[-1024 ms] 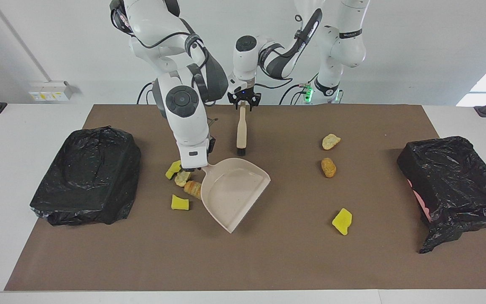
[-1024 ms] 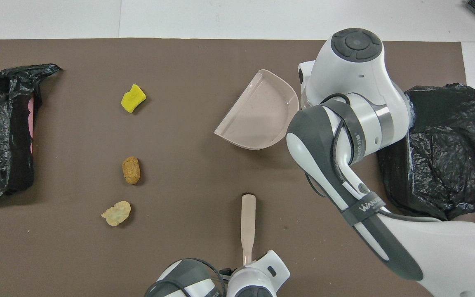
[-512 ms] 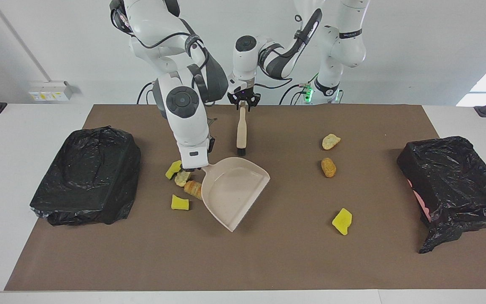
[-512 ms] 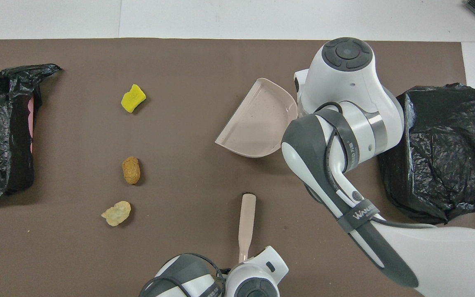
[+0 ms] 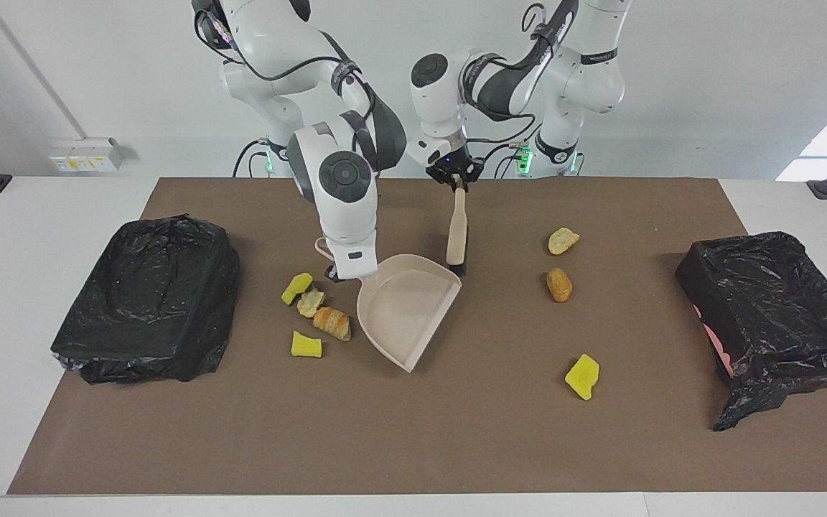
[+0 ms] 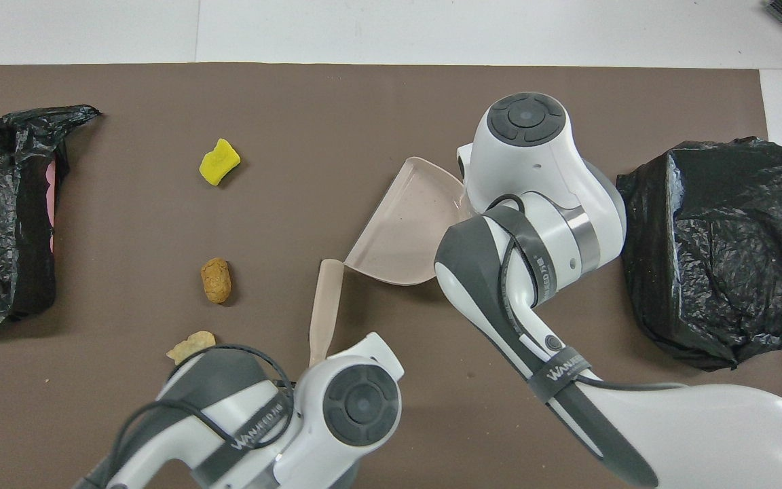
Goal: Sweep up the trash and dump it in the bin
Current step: 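Lift the dustpan with the right gripper while the left gripper grasps the brush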
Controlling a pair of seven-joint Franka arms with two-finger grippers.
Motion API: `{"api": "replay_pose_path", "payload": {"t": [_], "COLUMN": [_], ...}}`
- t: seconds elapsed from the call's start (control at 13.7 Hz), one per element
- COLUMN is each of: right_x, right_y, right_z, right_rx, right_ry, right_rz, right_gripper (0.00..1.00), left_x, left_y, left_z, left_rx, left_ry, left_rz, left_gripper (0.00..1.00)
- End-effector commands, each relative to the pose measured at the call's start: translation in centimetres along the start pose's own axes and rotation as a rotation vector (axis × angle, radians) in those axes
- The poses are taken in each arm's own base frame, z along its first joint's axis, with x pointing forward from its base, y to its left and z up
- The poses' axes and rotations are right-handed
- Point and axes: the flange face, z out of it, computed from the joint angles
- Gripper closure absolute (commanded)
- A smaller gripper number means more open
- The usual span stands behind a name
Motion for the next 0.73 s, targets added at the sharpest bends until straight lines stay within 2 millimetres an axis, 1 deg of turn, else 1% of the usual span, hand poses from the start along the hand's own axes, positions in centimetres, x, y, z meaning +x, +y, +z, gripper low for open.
{"api": "replay_pose_path", "payload": {"t": [0.0, 0.07, 0.15, 0.29, 0.37, 0.44, 0.59, 0.66], "right_x": [0.5, 0.5, 0.8, 1.3, 2.4, 3.6, 5.9, 6.3], "right_y": [-1.7, -1.8, -2.2, -2.7, -4.3, -5.4, -7.7, -8.6], "right_z": [0.5, 0.8, 1.1, 0.9, 1.1, 1.7, 2.6, 3.1], "right_rx": [-0.018, -0.015, -0.013, -0.019, -0.027, -0.031, -0.049, -0.054], "right_ry": [-0.012, -0.016, -0.023, -0.009, -0.006, 0.002, 0.026, 0.025], "right_rz": [-0.027, -0.029, -0.037, -0.033, -0.031, -0.017, 0.042, 0.031], "right_gripper": [1.00, 1.00, 1.00, 1.00, 1.00, 1.00, 1.00, 1.00], "left_x": [3.5, 5.2, 7.6, 11.6, 13.5, 15.1, 18.5, 19.7], "left_y": [-6.2, -8.1, -10.3, -15.0, -17.8, -20.4, -24.1, -25.6], "left_z": [-0.8, -0.9, -1.1, -1.1, -0.6, -0.5, 0.6, 0.9], "left_rx": [-0.016, -0.011, 0.002, -0.014, -0.025, -0.039, -0.047, -0.044], "left_ry": [-0.003, 0.017, 0.036, 0.049, 0.058, 0.102, 0.139, 0.145], "left_rz": [0.014, 0.004, -0.004, 0.075, 0.097, 0.089, 0.094, 0.142], "left_gripper": [1.00, 1.00, 1.00, 1.00, 1.00, 1.00, 1.00, 1.00]}}
